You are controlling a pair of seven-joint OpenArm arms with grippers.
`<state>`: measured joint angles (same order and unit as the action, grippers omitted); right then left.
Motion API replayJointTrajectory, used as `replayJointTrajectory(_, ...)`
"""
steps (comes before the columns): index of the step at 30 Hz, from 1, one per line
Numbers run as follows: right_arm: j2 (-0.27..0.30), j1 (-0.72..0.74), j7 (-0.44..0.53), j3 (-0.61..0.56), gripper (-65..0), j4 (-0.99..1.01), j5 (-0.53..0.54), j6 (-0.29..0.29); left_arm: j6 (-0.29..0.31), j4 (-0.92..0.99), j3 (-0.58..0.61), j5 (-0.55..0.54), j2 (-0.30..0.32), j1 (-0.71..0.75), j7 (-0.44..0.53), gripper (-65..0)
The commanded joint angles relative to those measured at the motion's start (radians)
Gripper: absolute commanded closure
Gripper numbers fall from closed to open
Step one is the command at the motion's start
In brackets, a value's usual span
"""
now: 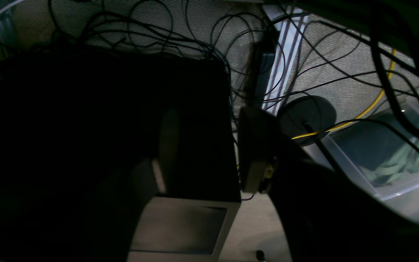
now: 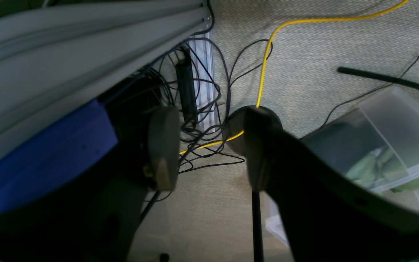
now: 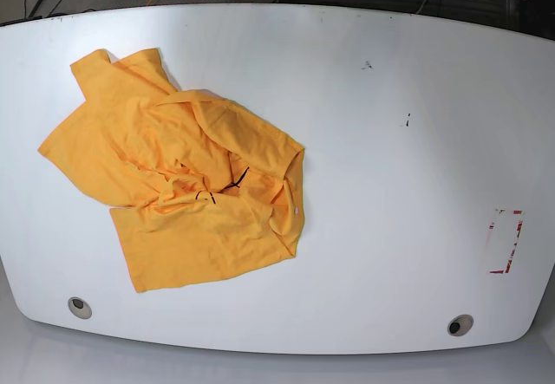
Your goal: Layout the t-shirt on the table in an organized manner, then fold the t-shirt properly
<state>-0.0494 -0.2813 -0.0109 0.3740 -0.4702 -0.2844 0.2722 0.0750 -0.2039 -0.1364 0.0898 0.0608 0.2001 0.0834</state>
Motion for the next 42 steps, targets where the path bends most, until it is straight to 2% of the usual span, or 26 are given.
replayJointTrajectory(1, 0.004, -0.008, 0.001, 0.005, -26.9, -0.006, 0.002, 0.005, -0.004, -0.002, 0.000, 0.001, 0.004, 0.005, 0.006, -24.8)
replayJointTrajectory(32, 0.007, 0.023, 0.015, -0.010, -27.6, 0.012, -0.006, 0.000, 0.003, 0.019, -0.006, 0.001, 0.011, 0.026, 0.016, -25.3)
replayJointTrajectory(37, 0.006, 0.018, 0.027, -0.010, -27.6, 0.008, -0.005, 0.000, 0.003, 0.017, -0.006, 0.001, 0.011, 0.031, 0.074, -25.3)
replayJointTrajectory(42, 0.003, -0.011, 0.107, -0.008, -27.4, 0.008, -0.003, 0.000, 0.003, 0.017, -0.006, 0.000, 0.012, 0.065, 0.180, -25.3)
